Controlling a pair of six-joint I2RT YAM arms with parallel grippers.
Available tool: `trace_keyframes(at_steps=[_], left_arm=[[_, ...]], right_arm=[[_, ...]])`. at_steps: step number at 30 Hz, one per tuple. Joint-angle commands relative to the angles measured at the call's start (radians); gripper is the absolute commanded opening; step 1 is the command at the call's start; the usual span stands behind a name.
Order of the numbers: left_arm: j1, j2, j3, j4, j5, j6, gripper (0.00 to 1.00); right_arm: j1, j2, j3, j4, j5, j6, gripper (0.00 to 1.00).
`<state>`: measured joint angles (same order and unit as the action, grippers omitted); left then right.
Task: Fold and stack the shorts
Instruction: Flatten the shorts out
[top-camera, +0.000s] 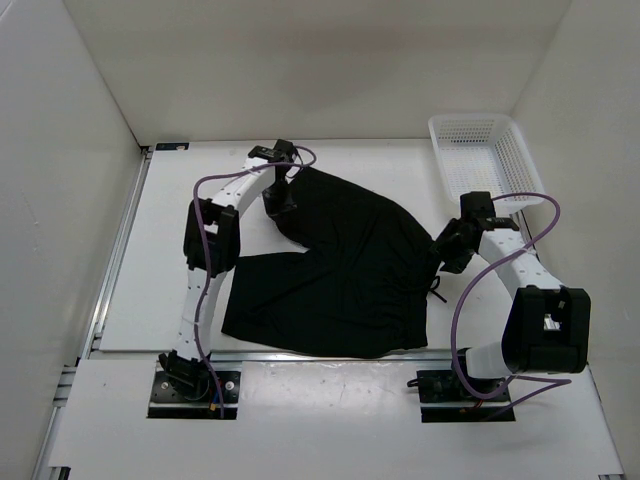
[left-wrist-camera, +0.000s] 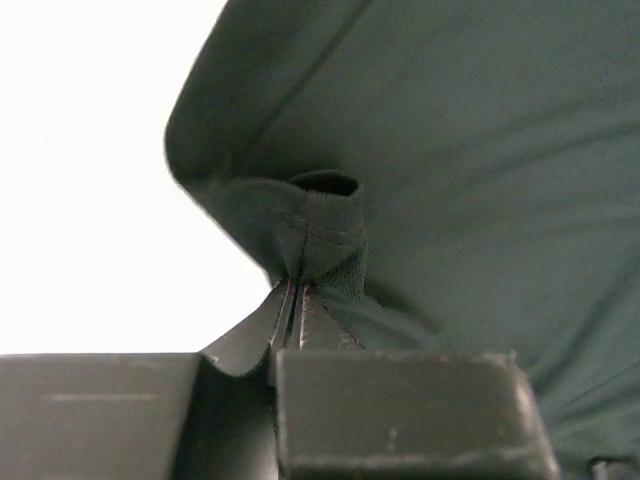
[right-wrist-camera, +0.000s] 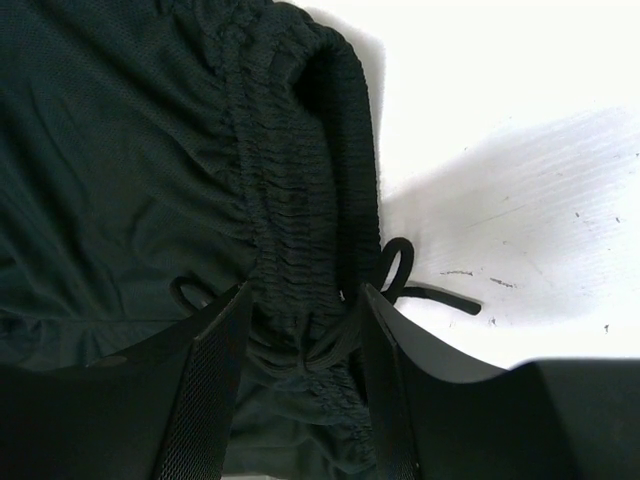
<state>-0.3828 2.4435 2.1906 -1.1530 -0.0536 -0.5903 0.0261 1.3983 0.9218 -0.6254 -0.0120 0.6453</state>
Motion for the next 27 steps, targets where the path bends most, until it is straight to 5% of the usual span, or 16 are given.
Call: trace_keyframes(at_steps=[1,8,15,16,17,21,27], left_arm=[[0.004,-0.196,-0.104,-0.036,-0.097,-0.022,0.11],[0.004,-0.323,-0.389,-0.036,-0.115,-0.083,0.11],[0.039,-0.353,-0.466,-0.004,-0.114,-0.079,0.11],[0.039,-0.353,-0.450,-0.004,-0.114,-0.078,0.16],[0.051,-0.353,-0.434,-0.004,-0.114,-0.065,0.43],[0.071,-0.342,-0.298,-0.031,-0.124,-0.037,0.90],[0.071,-0.218,-0.151,-0.042,-0.103,0.023,0.92]], right_arm=[[-0.005,-0.033,0.002,0.012,-0.022,-0.022,0.52],[-0.005,-0.033,-0.009,0.021,-0.042,-0.032,0.54],[-0.005,-0.042,-0.018,0.032,-0.065,-0.041,0.56],[-0.005,-0.042,-0.018,0.032,-0.065,-0.041,0.58],[-0.005,-0.042,-0.006,0.032,-0.065,-0.041,0.59],[-0.005,0.014,0.015,0.056,-0.022,-0.018,0.65],[-0.005,0.166,0.081,0.102,0.016,0.000,0.65]])
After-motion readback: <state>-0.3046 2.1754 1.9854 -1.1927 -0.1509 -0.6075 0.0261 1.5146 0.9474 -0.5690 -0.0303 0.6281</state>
